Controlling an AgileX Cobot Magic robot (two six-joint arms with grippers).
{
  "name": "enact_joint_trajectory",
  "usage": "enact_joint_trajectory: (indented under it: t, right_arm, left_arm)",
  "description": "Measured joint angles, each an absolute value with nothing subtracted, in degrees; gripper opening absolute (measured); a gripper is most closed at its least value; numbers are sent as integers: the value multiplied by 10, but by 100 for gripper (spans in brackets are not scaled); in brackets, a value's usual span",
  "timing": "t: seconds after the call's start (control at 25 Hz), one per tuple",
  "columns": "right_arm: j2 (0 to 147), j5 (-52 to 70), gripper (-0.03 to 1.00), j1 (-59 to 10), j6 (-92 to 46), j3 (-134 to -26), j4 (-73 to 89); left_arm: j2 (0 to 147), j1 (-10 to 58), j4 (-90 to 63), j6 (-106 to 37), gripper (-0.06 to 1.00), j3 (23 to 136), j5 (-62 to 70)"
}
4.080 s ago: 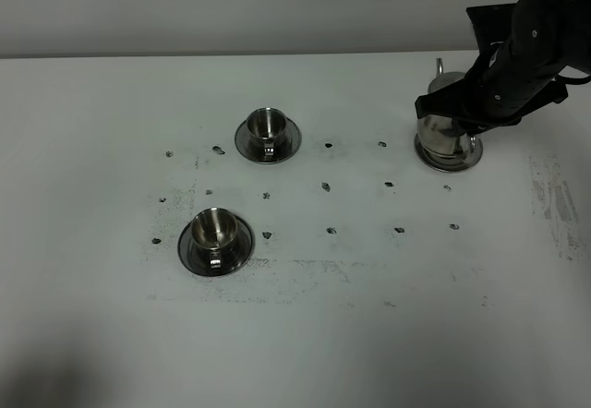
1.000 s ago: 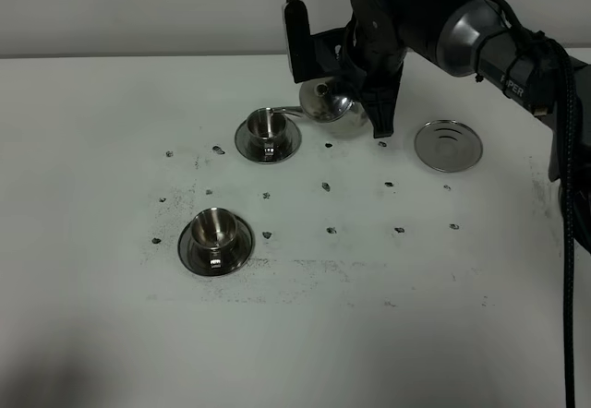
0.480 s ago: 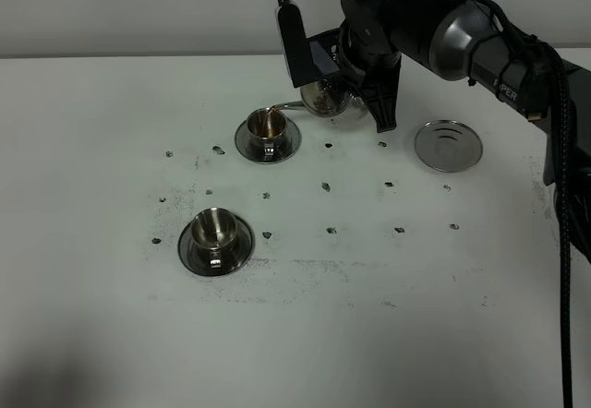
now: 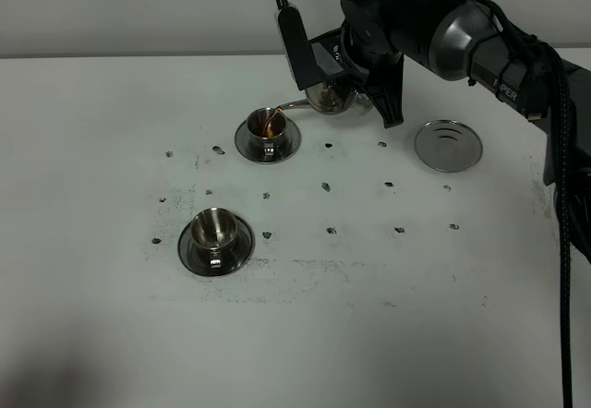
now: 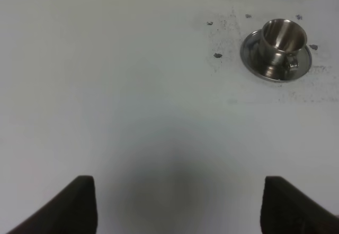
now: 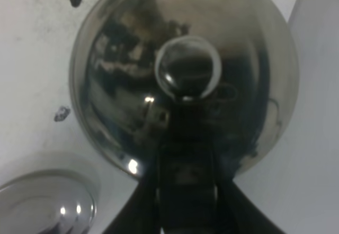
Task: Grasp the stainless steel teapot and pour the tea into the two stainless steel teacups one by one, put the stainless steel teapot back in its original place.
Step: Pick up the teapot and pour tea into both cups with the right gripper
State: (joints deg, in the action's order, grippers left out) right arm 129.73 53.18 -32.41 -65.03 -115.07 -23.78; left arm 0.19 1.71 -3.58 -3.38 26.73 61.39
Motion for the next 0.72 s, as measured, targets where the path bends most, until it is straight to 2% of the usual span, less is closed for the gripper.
enact_joint_trajectory:
  t: [0.72]
  right_arm:
    - [1315, 528, 20, -340, -651, -1151, -279]
  left_arm:
    - [2, 17, -36, -34, 63, 267, 614]
